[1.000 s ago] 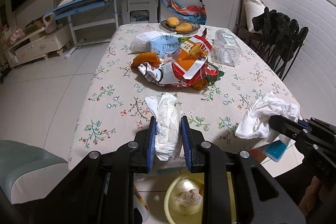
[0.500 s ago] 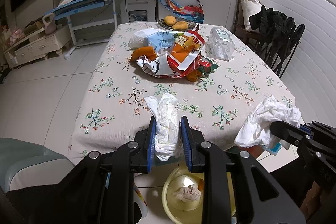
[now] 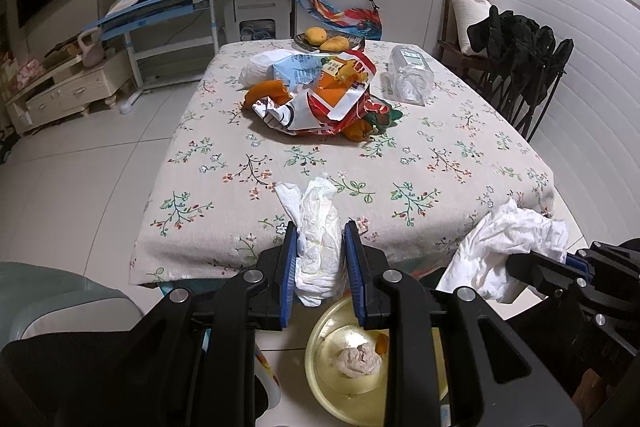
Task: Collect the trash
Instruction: 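Carry both tissues to the yellow basin and open the right gripper to drop the napkin, then open the left gripper over the yellow basin to drop the tissue, then lift both open tools away from the yellow basin, then grasp the clear plastic bottle with the right gripper while the left tool reaches the snack bags, then grasp the orange-red snack bag with the left gripper, then carry the bottle and snack bag to the yellow basin and open the right gripper to drop the bottle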
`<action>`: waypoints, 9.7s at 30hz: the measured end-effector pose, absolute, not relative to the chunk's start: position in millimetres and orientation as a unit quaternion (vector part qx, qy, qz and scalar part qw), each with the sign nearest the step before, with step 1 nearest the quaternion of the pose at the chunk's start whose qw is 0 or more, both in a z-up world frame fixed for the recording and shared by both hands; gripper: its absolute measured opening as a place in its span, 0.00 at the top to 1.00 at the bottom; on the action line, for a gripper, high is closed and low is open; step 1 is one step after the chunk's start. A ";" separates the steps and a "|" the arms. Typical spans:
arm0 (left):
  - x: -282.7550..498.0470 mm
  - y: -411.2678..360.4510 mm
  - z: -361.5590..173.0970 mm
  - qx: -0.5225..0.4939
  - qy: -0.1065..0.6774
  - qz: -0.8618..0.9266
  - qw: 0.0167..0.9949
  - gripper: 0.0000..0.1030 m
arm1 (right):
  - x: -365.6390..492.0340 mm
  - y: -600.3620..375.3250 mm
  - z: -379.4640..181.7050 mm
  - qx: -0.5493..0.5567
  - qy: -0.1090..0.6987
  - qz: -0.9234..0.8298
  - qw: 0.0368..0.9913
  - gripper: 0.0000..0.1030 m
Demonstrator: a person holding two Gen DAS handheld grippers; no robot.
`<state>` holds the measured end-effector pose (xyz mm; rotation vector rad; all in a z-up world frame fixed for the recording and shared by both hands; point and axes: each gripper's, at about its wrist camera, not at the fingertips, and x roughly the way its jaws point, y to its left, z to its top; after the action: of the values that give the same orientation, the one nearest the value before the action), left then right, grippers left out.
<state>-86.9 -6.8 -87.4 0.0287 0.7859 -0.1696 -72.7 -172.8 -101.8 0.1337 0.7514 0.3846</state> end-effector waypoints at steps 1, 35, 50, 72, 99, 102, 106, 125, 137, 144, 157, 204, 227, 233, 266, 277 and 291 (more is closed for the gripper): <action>-87.0 -7.1 -87.1 0.014 0.383 -0.083 0.920 0.78 | -73.6 -172.9 -102.3 0.065 0.366 0.186 0.910 0.90; -109.5 -40.8 -120.6 0.058 0.420 -0.127 0.897 0.78 | -88.7 -159.7 -140.9 0.043 0.456 0.191 0.868 0.88; -111.3 -42.3 -132.2 0.067 0.435 -0.129 0.889 0.78 | -83.4 -163.1 -158.4 0.054 0.494 0.185 0.848 0.71; -116.3 -57.3 -140.9 0.090 0.446 -0.151 0.878 0.73 | -84.5 -197.4 -139.3 0.103 0.445 0.111 0.883 0.36; -119.1 -59.3 -134.9 0.096 0.431 -0.136 0.887 0.27 | -81.6 -213.9 -131.8 0.125 0.419 0.086 0.895 0.29; -117.6 -56.5 -133.4 0.092 0.430 -0.130 0.889 0.26 | -82.0 -214.4 -130.7 0.126 0.415 0.086 0.897 0.28; -115.0 -51.0 -129.4 0.080 0.425 -0.120 0.893 0.24 | -80.9 -212.5 -129.3 0.126 0.412 0.088 0.898 0.27; -76.3 -4.6 -99.5 0.009 0.405 -0.063 0.912 0.21 | -52.8 -200.2 -116.9 0.101 0.399 0.100 0.906 0.25; -30.5 21.0 -83.5 -0.023 0.399 -0.037 0.916 0.20 | 10.3 -214.2 -111.6 0.096 0.401 0.075 0.908 0.22; -1.2 27.7 -77.7 -0.038 0.398 -0.032 0.916 0.20 | 47.2 -213.8 -108.8 0.085 0.401 0.066 0.910 0.22; 69.7 62.7 -58.4 -0.030 0.402 -0.039 0.914 0.20 | 116.4 -220.5 -99.0 0.076 0.394 0.043 0.915 0.19; 86.7 -28.9 -78.4 0.147 0.396 -0.284 0.861 0.20 | 188.7 -249.9 -125.6 0.085 0.449 0.046 0.888 0.45; 79.0 -12.8 -70.9 -0.009 0.420 -0.268 0.867 0.85 | 126.9 -241.0 -128.5 0.122 0.455 0.075 0.879 0.45; 63.3 -5.0 -69.1 -0.045 0.420 -0.270 0.865 0.85 | 109.2 -240.9 -127.3 0.129 0.449 0.074 0.881 0.45; 1.2 10.7 -62.5 -0.061 0.400 -0.260 0.877 0.84 | 20.5 -233.1 -117.0 0.182 0.401 0.109 0.891 0.45; -22.5 7.5 -59.2 -0.041 0.386 -0.250 0.887 0.84 | -9.3 -223.9 -120.6 0.183 0.409 0.124 0.886 0.45; -52.8 9.8 -59.1 -0.040 0.377 -0.253 0.890 0.84 | -48.6 -208.7 -125.9 0.175 0.424 0.140 0.877 0.45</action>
<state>-52.8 9.8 -59.1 -0.0839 0.7830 -0.5254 -48.6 -208.7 -125.9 0.3661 0.8854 0.2925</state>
